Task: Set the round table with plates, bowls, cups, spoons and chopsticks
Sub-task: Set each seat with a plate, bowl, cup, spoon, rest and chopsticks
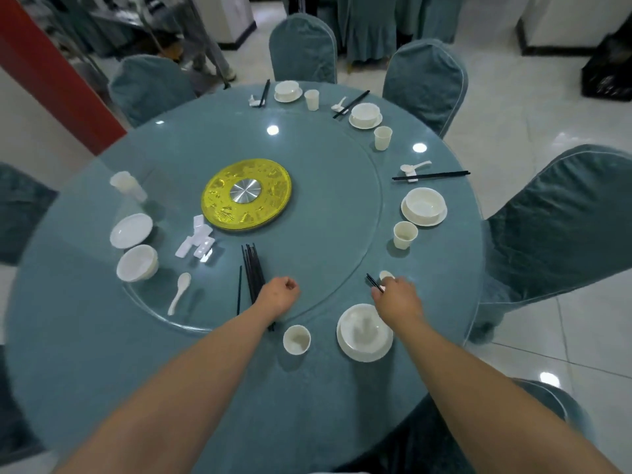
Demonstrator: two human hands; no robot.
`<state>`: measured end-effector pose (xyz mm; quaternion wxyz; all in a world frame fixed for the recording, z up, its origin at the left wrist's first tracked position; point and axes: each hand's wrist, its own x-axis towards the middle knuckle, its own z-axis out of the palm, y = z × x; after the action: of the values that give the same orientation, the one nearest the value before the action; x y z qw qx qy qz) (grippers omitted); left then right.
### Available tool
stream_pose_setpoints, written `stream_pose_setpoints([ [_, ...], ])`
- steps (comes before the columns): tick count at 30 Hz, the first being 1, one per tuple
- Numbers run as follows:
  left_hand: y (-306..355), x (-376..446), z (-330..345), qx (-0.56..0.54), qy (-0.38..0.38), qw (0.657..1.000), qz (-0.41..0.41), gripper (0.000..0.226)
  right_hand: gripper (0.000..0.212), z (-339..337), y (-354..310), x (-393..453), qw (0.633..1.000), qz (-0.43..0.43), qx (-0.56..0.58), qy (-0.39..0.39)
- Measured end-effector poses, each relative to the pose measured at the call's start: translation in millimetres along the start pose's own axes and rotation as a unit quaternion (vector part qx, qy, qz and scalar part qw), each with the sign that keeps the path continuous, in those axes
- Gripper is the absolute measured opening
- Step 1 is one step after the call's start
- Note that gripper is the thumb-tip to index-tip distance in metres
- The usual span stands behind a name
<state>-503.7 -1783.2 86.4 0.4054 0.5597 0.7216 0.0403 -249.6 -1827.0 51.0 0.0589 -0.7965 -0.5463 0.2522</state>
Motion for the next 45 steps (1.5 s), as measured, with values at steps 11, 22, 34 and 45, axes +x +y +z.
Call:
stream_pose_setpoints([
  [11, -89, -127, -15, -0.114, 0.043, 0.992, 0.037, 0.016, 0.039, 27, -36, -132, 0.996, -0.016, 0.089, -0.001],
  [22, -217, -259, -36, -0.184, 0.086, 0.979, 0.013, 0.009, 0.029, 82, -117, -278, 0.990, -0.115, 0.071, -0.047],
  [34, -346, -380, -55, -0.220, 0.183, 0.953, -0.098, 0.014, 0.035, 156, -203, -383, 0.959, -0.237, 0.063, -0.143],
  [45, -496, -423, -103, -0.234, 0.179, 0.947, -0.126, 0.008, 0.026, 239, -285, -459, 0.964, -0.198, 0.078, -0.157],
])
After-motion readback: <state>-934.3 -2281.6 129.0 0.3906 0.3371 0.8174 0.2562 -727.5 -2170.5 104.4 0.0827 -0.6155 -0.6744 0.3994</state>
